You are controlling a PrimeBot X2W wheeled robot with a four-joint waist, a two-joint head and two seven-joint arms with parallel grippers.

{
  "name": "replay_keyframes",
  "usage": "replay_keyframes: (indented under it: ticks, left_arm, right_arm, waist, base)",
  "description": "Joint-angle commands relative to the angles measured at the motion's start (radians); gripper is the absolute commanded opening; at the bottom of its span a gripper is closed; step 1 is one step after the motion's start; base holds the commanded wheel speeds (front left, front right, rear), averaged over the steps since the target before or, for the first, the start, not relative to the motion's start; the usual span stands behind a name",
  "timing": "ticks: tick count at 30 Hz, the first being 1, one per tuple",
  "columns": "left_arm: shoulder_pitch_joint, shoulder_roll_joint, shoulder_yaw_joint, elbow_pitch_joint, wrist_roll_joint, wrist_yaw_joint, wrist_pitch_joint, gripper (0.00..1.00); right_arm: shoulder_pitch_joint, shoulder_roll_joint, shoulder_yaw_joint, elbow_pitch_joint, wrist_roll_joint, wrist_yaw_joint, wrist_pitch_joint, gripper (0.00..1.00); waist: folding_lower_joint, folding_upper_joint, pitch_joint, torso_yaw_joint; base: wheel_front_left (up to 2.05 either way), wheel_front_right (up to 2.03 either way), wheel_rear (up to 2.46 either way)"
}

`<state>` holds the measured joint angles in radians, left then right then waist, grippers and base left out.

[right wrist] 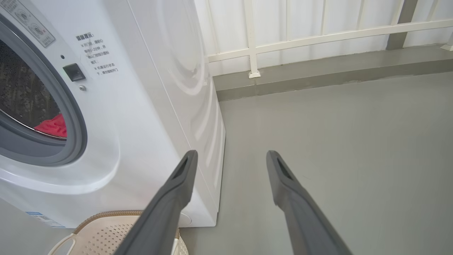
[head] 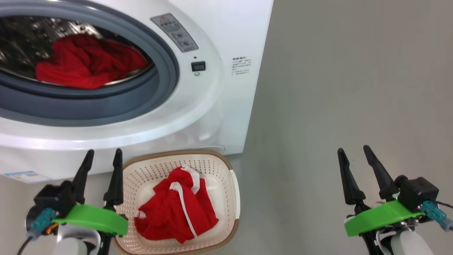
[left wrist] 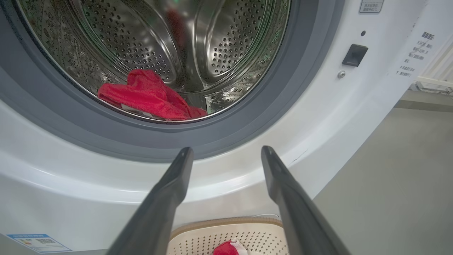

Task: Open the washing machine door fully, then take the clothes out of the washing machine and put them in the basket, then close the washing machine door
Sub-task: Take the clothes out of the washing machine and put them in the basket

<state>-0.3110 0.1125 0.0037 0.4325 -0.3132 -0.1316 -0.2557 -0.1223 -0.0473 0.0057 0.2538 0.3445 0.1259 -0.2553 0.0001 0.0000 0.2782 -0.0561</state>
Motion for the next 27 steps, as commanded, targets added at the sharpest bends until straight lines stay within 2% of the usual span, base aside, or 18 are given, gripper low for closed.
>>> replay_keyframes:
  ticks: [1,17,27]
  left_arm:
    - [0.033,0.018,0.041,-0.056,0.018,0.001,-0.006,1.00]
    - [0.236,-0.013,0.112,-0.249,0.054,0.001,-0.006,1.00]
    - [0.304,-0.038,0.140,-0.299,0.067,0.001,-0.006,1.00]
  right_arm:
    - [0.019,-0.003,0.012,-0.019,-0.012,0.005,-0.006,1.00]
    - [0.106,-0.003,-0.014,-0.020,-0.012,0.005,-0.006,1.00]
    - [0.143,-0.003,-0.028,-0.024,-0.005,0.005,-0.006,1.00]
  waist:
    - [-0.0001,0.0000,-0.047,0.014]
    - [-0.0001,0.0000,-0.125,0.014]
    - [-0.0001,0.0000,-0.131,0.023]
  base:
    - [0.00,0.00,0.00]
    - [0.00,0.00,0.00]
    - [0.00,0.00,0.00]
